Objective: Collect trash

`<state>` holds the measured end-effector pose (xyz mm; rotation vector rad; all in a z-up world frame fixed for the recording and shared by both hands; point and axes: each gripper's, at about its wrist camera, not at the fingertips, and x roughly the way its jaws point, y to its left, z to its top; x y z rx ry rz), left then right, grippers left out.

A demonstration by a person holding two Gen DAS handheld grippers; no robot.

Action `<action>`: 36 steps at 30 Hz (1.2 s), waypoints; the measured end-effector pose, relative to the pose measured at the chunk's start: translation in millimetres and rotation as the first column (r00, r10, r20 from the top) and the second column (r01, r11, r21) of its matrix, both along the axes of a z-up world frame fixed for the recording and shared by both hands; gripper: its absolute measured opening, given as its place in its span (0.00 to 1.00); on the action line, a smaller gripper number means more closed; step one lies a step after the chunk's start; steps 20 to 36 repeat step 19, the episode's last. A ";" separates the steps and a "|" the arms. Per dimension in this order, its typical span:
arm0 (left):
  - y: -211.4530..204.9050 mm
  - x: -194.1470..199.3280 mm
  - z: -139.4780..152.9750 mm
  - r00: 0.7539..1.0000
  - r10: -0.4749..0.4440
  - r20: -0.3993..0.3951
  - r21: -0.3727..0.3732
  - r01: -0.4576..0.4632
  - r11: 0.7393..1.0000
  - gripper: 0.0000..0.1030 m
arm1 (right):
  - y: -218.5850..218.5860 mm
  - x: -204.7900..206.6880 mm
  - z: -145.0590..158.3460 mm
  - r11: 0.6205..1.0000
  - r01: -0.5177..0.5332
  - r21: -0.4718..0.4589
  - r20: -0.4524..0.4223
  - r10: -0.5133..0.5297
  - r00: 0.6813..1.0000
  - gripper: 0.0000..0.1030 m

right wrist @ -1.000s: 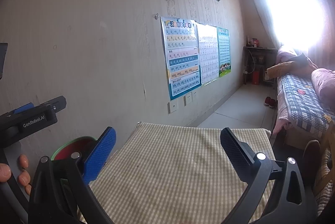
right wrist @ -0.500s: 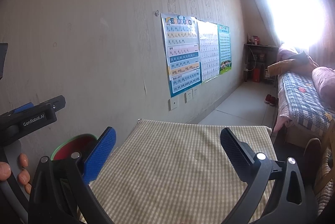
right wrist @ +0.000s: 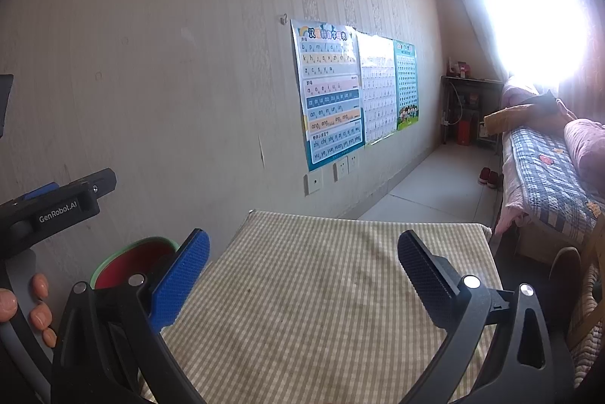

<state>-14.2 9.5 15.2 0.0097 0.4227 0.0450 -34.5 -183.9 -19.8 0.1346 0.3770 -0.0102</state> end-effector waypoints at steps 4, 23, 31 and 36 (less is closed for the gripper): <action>0.1 -0.3 -1.0 1.000 0.001 -0.003 -0.001 -0.001 1.000 0.95 | 0.8 1.4 -1.2 1.000 -0.001 -0.002 -0.007 0.001 1.000 0.94; 12.9 17.7 -35.7 0.994 -0.005 -0.107 -0.005 0.005 1.000 0.95 | -61.8 51.3 -89.7 0.990 0.137 0.021 -0.314 -0.124 0.941 0.94; 12.9 17.7 -35.7 0.994 -0.005 -0.107 -0.005 0.005 1.000 0.95 | -61.8 51.3 -89.7 0.990 0.137 0.021 -0.314 -0.124 0.941 0.94; 12.9 17.7 -35.7 0.994 -0.005 -0.107 -0.005 0.005 1.000 0.95 | -61.8 51.3 -89.7 0.990 0.137 0.021 -0.314 -0.124 0.941 0.94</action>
